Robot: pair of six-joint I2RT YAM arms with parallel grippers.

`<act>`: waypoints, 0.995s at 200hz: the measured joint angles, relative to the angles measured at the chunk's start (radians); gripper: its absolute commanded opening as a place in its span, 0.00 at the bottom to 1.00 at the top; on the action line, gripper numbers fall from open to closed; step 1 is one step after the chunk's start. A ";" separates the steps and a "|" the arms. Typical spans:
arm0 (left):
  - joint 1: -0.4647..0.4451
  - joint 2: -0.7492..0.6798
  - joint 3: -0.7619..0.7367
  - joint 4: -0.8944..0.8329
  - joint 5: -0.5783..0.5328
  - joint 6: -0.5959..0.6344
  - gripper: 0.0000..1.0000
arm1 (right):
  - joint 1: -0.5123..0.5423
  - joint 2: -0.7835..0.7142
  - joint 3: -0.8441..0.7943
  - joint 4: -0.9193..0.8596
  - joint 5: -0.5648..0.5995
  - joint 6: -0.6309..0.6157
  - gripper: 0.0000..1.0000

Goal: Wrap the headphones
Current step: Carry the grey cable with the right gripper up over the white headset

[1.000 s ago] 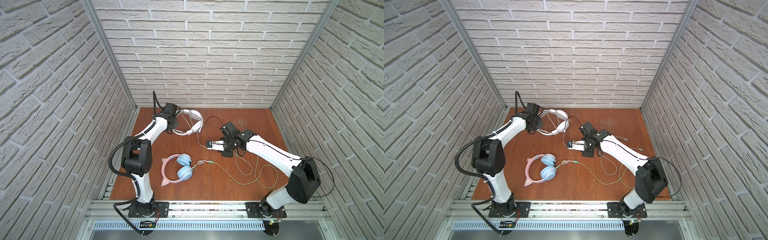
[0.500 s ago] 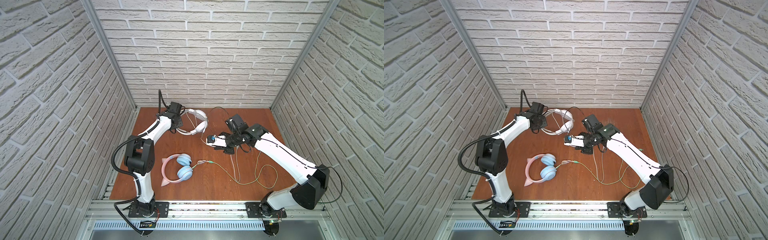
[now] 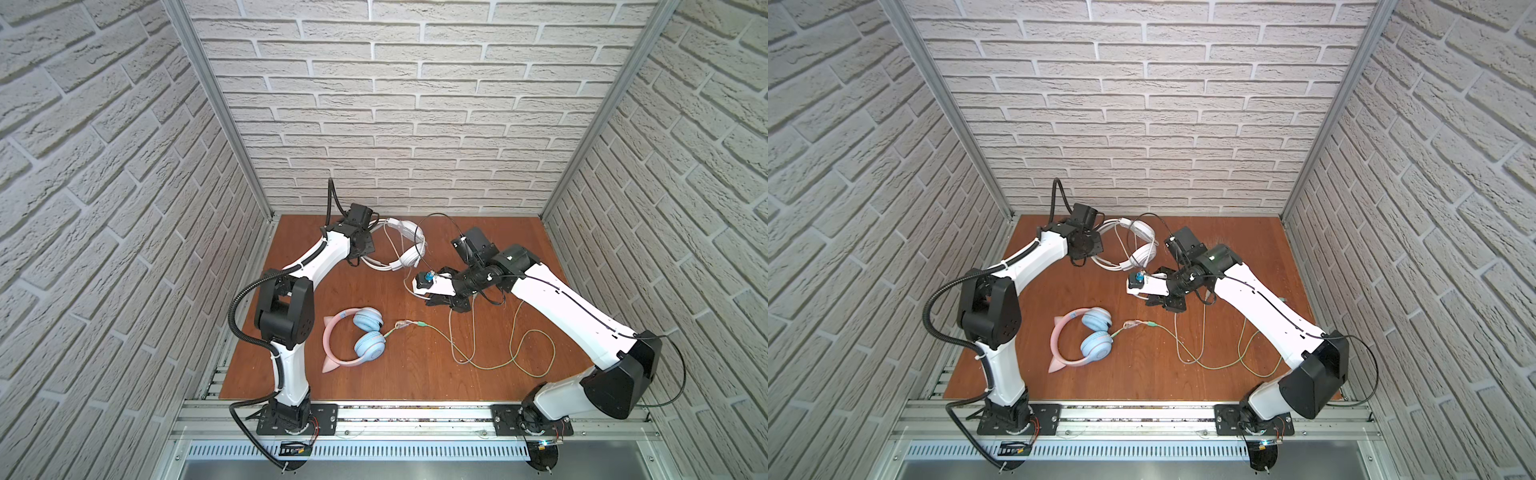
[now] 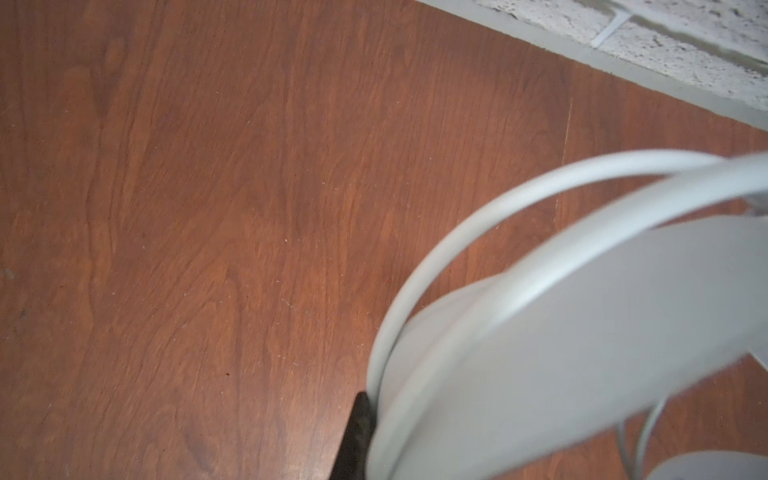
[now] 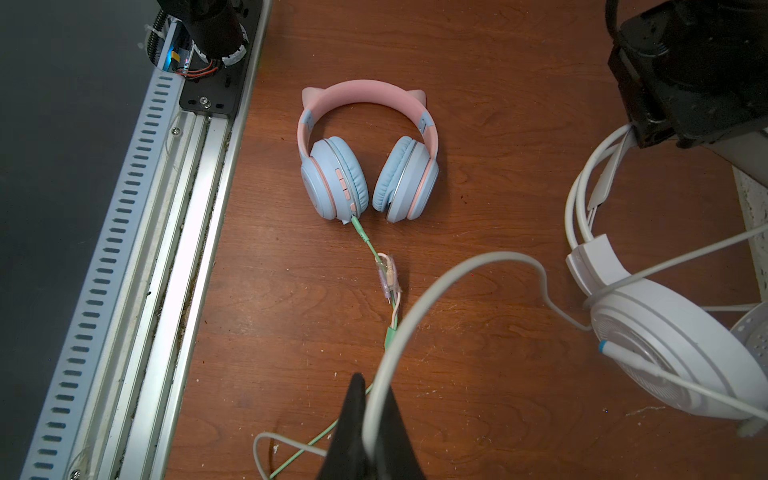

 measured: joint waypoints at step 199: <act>-0.123 0.048 0.073 -0.095 0.059 0.374 0.00 | -0.167 0.220 0.326 -0.062 0.191 -0.060 0.05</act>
